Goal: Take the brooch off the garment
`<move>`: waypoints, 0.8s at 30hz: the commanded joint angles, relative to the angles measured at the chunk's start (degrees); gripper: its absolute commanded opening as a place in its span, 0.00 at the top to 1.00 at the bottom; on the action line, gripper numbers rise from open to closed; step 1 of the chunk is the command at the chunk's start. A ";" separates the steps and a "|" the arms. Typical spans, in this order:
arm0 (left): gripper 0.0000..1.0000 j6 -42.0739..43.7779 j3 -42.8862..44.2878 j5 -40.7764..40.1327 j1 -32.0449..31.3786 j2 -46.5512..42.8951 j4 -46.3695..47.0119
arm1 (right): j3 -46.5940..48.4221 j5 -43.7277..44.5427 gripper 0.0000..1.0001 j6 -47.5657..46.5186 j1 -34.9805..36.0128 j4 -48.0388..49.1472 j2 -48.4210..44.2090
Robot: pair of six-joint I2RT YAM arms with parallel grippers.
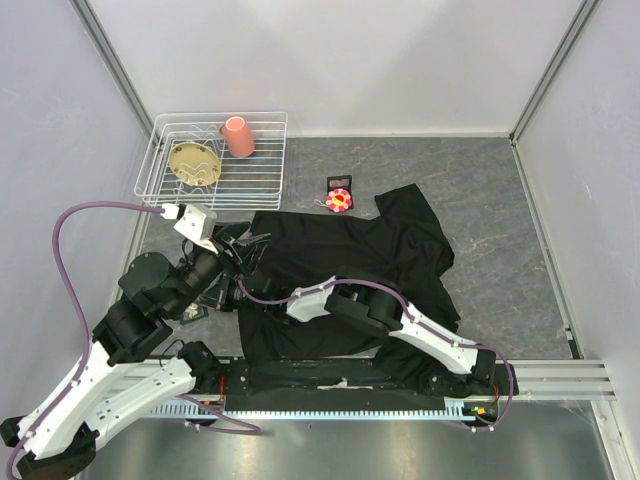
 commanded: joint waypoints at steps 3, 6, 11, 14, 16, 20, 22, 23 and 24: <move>0.41 -2.21 1.14 0.19 -0.07 -0.07 3.07 | 0.73 -0.49 0.99 0.93 -0.28 4.69 0.86; 0.41 -2.21 0.71 0.36 -0.07 -0.06 3.07 | 0.38 -0.22 0.94 1.46 -0.37 4.79 0.77; 0.41 -2.30 0.35 0.45 -0.07 -0.24 3.07 | 0.64 0.13 0.82 1.02 -0.37 3.47 0.60; 0.41 -2.30 0.35 0.54 -0.07 -0.33 3.07 | 0.47 0.21 0.79 0.85 -0.37 3.38 0.42; 0.41 -2.38 0.18 0.54 -0.07 -0.33 3.07 | 0.38 0.13 0.78 0.67 -0.37 3.46 0.25; 0.41 -2.65 0.00 0.89 -0.07 -0.42 2.99 | -0.32 0.57 0.75 0.23 -0.28 3.29 -0.28; 0.41 -2.65 -0.26 0.80 -0.07 -0.77 2.90 | -1.02 1.53 0.74 -0.29 -0.19 2.50 -1.15; 0.41 -2.65 -0.35 0.63 -0.07 -0.94 2.90 | -1.90 1.88 0.72 -0.47 -0.10 2.59 -1.51; 0.41 -2.56 -0.79 0.45 -0.07 -1.12 3.16 | -2.25 2.15 0.71 -0.73 -0.02 2.50 -1.77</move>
